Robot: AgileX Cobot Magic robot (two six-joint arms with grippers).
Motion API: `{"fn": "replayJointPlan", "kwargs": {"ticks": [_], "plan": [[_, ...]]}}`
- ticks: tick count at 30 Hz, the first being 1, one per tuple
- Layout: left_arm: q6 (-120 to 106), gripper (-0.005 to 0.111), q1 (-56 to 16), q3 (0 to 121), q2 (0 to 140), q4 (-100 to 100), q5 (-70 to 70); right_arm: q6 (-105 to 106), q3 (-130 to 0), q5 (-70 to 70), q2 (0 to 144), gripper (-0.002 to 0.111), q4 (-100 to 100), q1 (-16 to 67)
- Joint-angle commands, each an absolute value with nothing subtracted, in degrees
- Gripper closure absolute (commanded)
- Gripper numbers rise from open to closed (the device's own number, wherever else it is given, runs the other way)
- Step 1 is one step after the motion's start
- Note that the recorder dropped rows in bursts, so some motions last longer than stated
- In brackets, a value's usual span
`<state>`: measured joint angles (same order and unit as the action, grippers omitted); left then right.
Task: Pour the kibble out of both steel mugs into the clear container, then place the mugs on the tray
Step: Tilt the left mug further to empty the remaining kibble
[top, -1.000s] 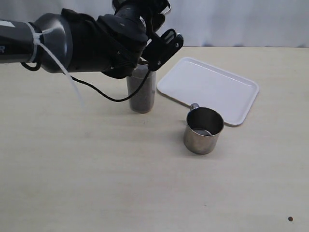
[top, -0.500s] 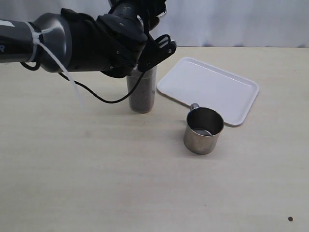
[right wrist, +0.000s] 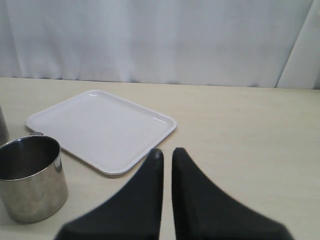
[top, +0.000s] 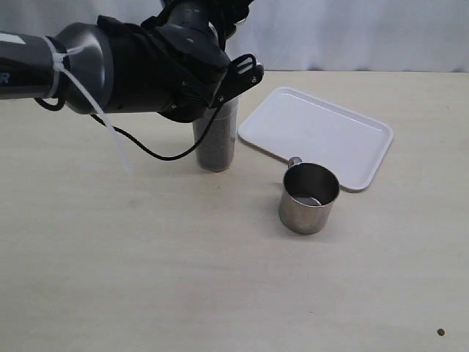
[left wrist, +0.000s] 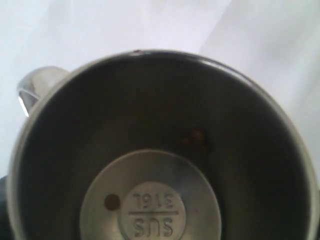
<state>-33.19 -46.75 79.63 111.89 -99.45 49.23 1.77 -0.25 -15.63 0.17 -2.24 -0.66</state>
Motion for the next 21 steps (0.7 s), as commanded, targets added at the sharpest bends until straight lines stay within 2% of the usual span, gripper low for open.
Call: {"fn": "replayJointPlan", "kwargs": {"ticks": [1, 8, 21], "plan": [[-33.2, 0.107, -48.4, 80.0, 111.9, -99.9, 53.4, 2.2, 0.0, -15.7, 0.0, 0.103, -2.1, -0.5], [-33.0, 0.107, -50.3, 80.0, 115.8, -99.9, 62.4, 2.2, 0.0, -15.7, 0.0, 0.103, -2.1, -0.5], [-30.1, 0.107, -52.7, 80.1, 117.2, -99.9, 69.7, 2.2, 0.0, -15.7, 0.0, 0.103, -2.1, -0.5]]}}
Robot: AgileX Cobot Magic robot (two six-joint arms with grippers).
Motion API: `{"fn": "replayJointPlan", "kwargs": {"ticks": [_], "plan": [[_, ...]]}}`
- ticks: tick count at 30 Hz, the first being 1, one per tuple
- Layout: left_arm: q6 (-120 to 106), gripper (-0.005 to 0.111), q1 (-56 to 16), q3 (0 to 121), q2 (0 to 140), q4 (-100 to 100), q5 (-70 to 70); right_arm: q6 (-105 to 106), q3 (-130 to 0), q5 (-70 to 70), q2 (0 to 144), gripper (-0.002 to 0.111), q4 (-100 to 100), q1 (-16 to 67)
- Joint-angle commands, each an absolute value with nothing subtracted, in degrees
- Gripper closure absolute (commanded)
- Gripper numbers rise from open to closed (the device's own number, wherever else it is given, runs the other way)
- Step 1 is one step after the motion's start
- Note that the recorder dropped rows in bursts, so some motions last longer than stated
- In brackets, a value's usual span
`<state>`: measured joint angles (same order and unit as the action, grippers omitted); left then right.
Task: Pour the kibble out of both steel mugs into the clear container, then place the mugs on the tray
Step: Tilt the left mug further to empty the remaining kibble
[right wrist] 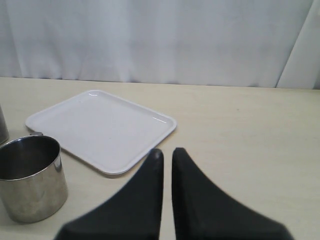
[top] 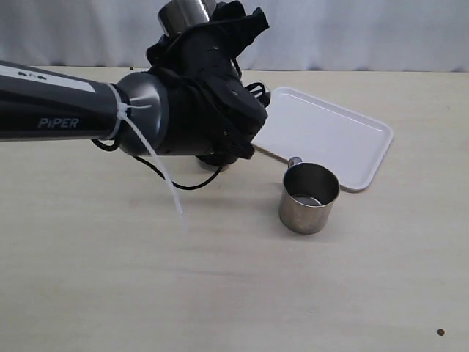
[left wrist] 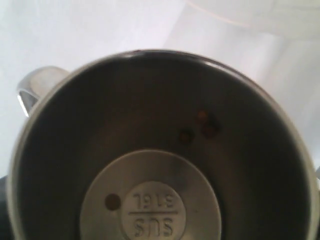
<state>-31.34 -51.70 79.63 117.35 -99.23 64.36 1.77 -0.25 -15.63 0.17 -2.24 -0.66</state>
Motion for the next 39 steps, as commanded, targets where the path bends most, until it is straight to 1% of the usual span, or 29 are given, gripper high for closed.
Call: {"fn": "replayJointPlan", "kwargs": {"ticks": [1, 15, 25, 32, 39], "plan": [[-30.1, 0.107, -52.7, 80.1, 117.2, -99.9, 70.0, 2.2, 0.0, -15.7, 0.0, 0.103, -2.1, -0.5], [-25.5, 0.107, -53.5, 81.5, 118.3, -99.9, 70.0, 2.2, 0.0, -15.7, 0.0, 0.103, -2.1, -0.5], [-29.2, 0.107, -54.0, 82.3, 121.3, -99.9, 70.0, 2.2, 0.0, -15.7, 0.0, 0.103, -2.1, -0.5], [-26.7, 0.107, -54.0, 85.2, 121.1, -99.9, 70.0, 2.2, 0.0, -15.7, 0.0, 0.103, -2.1, -0.5], [-27.1, 0.107, -54.0, 85.3, 120.8, -99.9, 70.0, 2.2, 0.0, -15.7, 0.0, 0.103, -2.1, -0.5]]}}
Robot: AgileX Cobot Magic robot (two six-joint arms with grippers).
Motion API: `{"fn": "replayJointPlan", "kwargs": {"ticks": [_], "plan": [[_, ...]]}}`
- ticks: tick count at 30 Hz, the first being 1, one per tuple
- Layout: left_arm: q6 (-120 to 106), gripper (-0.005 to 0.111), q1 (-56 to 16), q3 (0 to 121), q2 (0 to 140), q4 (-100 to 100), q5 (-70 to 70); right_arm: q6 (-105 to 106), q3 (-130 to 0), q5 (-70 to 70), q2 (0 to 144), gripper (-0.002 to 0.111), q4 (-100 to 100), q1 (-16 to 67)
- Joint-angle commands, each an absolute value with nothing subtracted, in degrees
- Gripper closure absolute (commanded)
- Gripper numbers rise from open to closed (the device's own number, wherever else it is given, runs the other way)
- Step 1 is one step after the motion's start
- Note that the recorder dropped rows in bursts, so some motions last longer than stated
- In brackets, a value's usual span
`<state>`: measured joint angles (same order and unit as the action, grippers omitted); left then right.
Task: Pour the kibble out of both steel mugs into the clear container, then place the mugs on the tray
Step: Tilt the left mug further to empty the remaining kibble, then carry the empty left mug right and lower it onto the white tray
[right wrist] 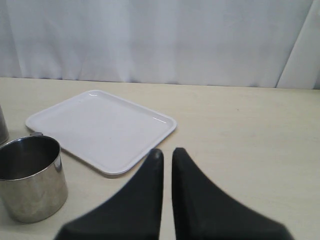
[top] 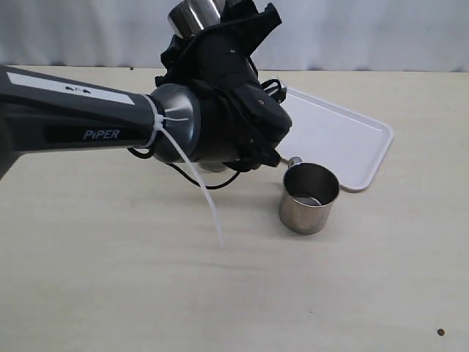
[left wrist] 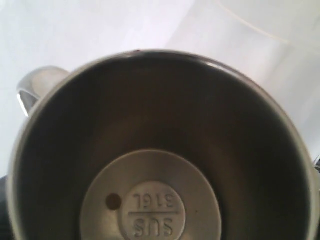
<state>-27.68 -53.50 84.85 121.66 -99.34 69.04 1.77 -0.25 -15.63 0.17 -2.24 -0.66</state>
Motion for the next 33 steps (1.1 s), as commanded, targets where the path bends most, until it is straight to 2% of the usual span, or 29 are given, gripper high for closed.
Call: {"fn": "replayJointPlan", "kwargs": {"ticks": [1, 11, 22, 28, 29, 33], "plan": [[-27.1, 0.107, -54.0, 85.3, 120.3, -99.9, 70.0, 2.2, 0.0, -15.7, 0.0, 0.103, -2.1, -0.5], [-31.9, 0.107, -53.6, 85.3, 113.1, -83.9, 66.0, 2.2, 0.0, -15.7, 0.0, 0.103, -2.1, -0.5], [-31.9, 0.107, -48.6, 85.3, 107.6, -68.7, 55.5, 2.2, 0.0, -15.7, 0.0, 0.103, -2.1, -0.5], [-31.7, 0.107, -45.8, 85.3, 104.0, -55.2, 35.5, 2.2, 0.0, -15.7, 0.0, 0.103, -2.1, -0.5], [-31.7, 0.107, -44.8, 85.3, 103.6, -46.8, 24.5, 2.2, 0.0, -15.7, 0.0, 0.103, -2.1, -0.5], [-31.6, 0.107, -43.1, 85.3, 105.9, -23.7, 0.0, 2.2, 0.0, -15.7, 0.0, 0.103, -2.1, -0.5]]}}
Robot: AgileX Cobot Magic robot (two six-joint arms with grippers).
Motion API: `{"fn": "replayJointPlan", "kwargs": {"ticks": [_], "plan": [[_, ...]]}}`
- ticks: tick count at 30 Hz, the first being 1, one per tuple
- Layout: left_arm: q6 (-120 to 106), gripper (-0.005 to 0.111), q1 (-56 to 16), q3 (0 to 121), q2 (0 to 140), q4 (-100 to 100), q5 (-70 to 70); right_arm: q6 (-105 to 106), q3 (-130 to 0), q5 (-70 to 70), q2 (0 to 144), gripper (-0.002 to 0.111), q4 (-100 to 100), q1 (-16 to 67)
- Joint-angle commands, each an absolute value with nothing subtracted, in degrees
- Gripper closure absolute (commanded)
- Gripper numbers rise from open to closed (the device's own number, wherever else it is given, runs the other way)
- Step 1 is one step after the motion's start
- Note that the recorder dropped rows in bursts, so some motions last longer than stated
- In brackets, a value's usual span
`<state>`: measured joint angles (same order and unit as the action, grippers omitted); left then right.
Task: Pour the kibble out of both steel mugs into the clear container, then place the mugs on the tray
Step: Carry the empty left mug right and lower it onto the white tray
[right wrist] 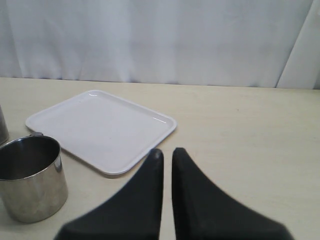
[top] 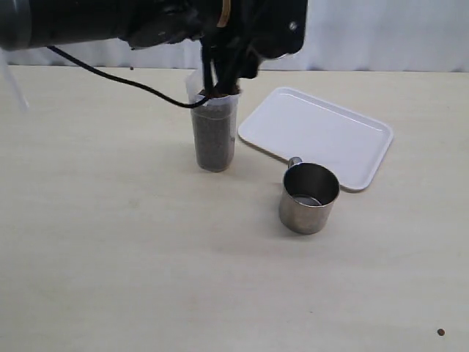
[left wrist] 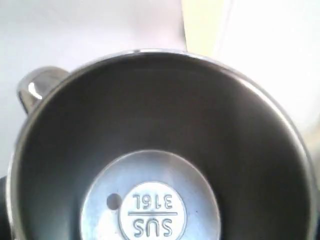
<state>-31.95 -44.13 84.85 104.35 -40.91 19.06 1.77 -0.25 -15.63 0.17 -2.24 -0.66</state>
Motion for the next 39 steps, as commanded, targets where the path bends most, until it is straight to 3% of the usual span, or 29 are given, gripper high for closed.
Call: {"fn": "replayJointPlan", "kwargs": {"ticks": [1, 5, 8, 19, 39], "plan": [[-31.3, 0.107, -43.1, 85.3, 107.7, -18.8, -5.2, 2.2, 0.0, -15.7, 0.0, 0.103, -2.1, -0.5], [-20.2, 0.107, -42.5, 87.2, 116.5, -5.7, -17.2, 2.2, 0.0, -15.7, 0.0, 0.103, -2.1, -0.5], [-3.7, 0.107, -41.4, 95.0, 123.0, -14.5, -14.4, 2.2, 0.0, -15.7, 0.0, 0.103, -2.1, -0.5], [7.8, 0.107, -41.2, 113.5, 139.7, -20.3, -9.1, 2.2, 0.0, -15.7, 0.0, 0.103, -2.1, -0.5], [13.8, 0.107, -41.9, 119.7, 146.5, -19.3, 2.7, 2.2, 0.0, -15.7, 0.0, 0.103, -2.1, -0.5]]}}
